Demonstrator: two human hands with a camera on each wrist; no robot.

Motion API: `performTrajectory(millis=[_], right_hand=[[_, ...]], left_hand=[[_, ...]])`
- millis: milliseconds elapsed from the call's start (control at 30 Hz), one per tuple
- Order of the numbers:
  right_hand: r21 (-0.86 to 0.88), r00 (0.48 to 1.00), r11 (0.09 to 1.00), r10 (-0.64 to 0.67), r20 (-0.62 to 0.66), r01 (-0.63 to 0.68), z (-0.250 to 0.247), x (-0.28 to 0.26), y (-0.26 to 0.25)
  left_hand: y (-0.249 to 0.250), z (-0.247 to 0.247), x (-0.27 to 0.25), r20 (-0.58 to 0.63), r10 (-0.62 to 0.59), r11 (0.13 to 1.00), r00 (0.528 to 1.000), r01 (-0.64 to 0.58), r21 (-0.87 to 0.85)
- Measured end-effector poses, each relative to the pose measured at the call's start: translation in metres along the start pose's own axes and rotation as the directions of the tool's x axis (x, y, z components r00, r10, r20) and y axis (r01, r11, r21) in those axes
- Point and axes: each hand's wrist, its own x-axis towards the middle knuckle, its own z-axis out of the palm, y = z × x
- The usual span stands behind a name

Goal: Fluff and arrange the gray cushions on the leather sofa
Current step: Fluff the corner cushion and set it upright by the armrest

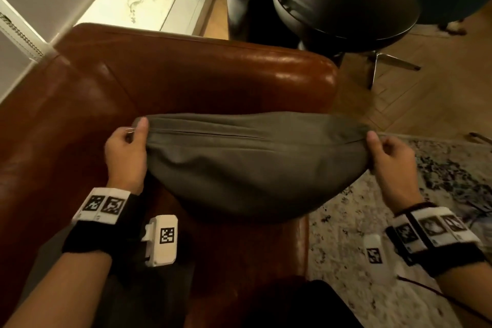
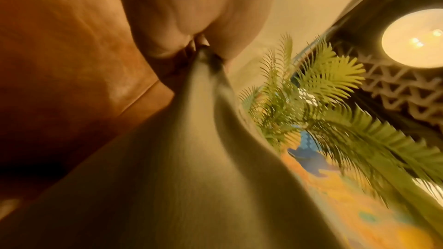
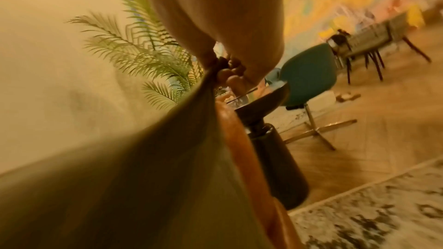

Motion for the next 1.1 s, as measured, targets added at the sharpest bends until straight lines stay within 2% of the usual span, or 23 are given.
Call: performTrajectory(millis=[67, 133, 167, 200, 267, 300, 400, 500, 533, 633, 733, 800, 867, 933, 1000, 1033, 1100], right_hand=[[0.028, 0.997, 0.999, -0.032, 0.068, 0.030, -0.008, 0.000, -0.003], [-0.045, 0.994, 0.999, 0.026, 0.104, -0.022, -0.002, 0.003, -0.001], [-0.043, 0.991, 0.996, 0.079, 0.110, -0.074, 0.003, 0.004, 0.001], [0.031, 0.977, 0.984, 0.170, 0.126, -0.175, 0.009, 0.005, 0.000], [0.207, 0.928, 0.909, 0.329, 0.173, -0.361, 0.017, 0.005, -0.002], [0.276, 0.914, 0.873, 0.364, 0.180, -0.403, 0.019, 0.002, -0.006], [0.378, 0.926, 0.845, 0.340, 0.167, -0.378, 0.017, -0.006, -0.017], [0.440, 0.927, 0.816, 0.326, 0.186, -0.375, 0.014, -0.009, -0.016], [0.435, 0.917, 0.808, 0.346, 0.197, -0.398, 0.018, -0.009, -0.013], [0.372, 0.864, 0.780, 0.468, 0.187, -0.503, 0.044, -0.007, 0.001], [0.373, 0.811, 0.724, 0.556, 0.181, -0.580, 0.052, -0.005, 0.011], [0.382, 0.796, 0.700, 0.555, 0.241, -0.604, 0.044, -0.012, 0.012], [0.390, 0.824, 0.727, 0.490, 0.284, -0.566, 0.037, -0.018, 0.010], [0.451, 0.879, 0.754, 0.407, 0.248, -0.477, 0.035, -0.016, 0.005], [0.520, 0.908, 0.745, 0.366, 0.204, -0.417, 0.037, -0.010, 0.003], [0.526, 0.905, 0.739, 0.375, 0.201, -0.422, 0.040, -0.008, 0.003], [0.472, 0.862, 0.723, 0.447, 0.238, -0.505, 0.053, -0.010, 0.010]], left_hand=[[-0.006, -0.008, 0.006, -0.039, -0.019, 0.999, 0.999, 0.020, 0.035], [-0.007, -0.006, 0.004, -0.022, -0.020, 0.988, 1.000, 0.023, 0.154], [-0.007, -0.002, 0.002, -0.019, -0.031, 0.979, 0.999, 0.034, 0.202], [-0.005, 0.003, -0.001, -0.024, -0.049, 0.974, 0.999, 0.053, 0.220], [0.003, 0.011, -0.007, -0.038, -0.118, 0.975, 0.992, 0.124, 0.183], [0.005, 0.012, -0.009, -0.043, -0.140, 0.976, 0.989, 0.145, 0.162], [0.007, 0.010, -0.005, -0.052, -0.143, 0.981, 0.988, 0.149, 0.121], [0.010, 0.007, 0.006, -0.036, -0.210, 0.977, 0.977, 0.208, -0.040], [0.010, 0.009, 0.008, -0.017, -0.249, 0.967, 0.968, 0.248, -0.062], [-0.001, 0.025, 0.007, -0.012, -0.356, 0.934, 0.934, 0.356, 0.027], [-0.011, 0.034, 0.008, -0.064, -0.399, 0.915, 0.915, 0.394, -0.084], [-0.012, 0.029, 0.005, -0.038, -0.420, 0.901, 0.907, 0.411, -0.140], [-0.010, 0.022, 0.003, 0.018, -0.359, 0.930, 0.933, 0.360, -0.072], [-0.007, 0.018, 0.006, 0.038, -0.272, 0.962, 0.962, 0.273, -0.028], [-0.004, 0.021, 0.013, 0.031, -0.250, 0.967, 0.968, 0.251, -0.041], [-0.006, 0.026, 0.018, 0.022, -0.275, 0.960, 0.961, 0.276, -0.050], [-0.012, 0.035, 0.021, 0.027, -0.364, 0.931, 0.931, 0.362, 0.049]])
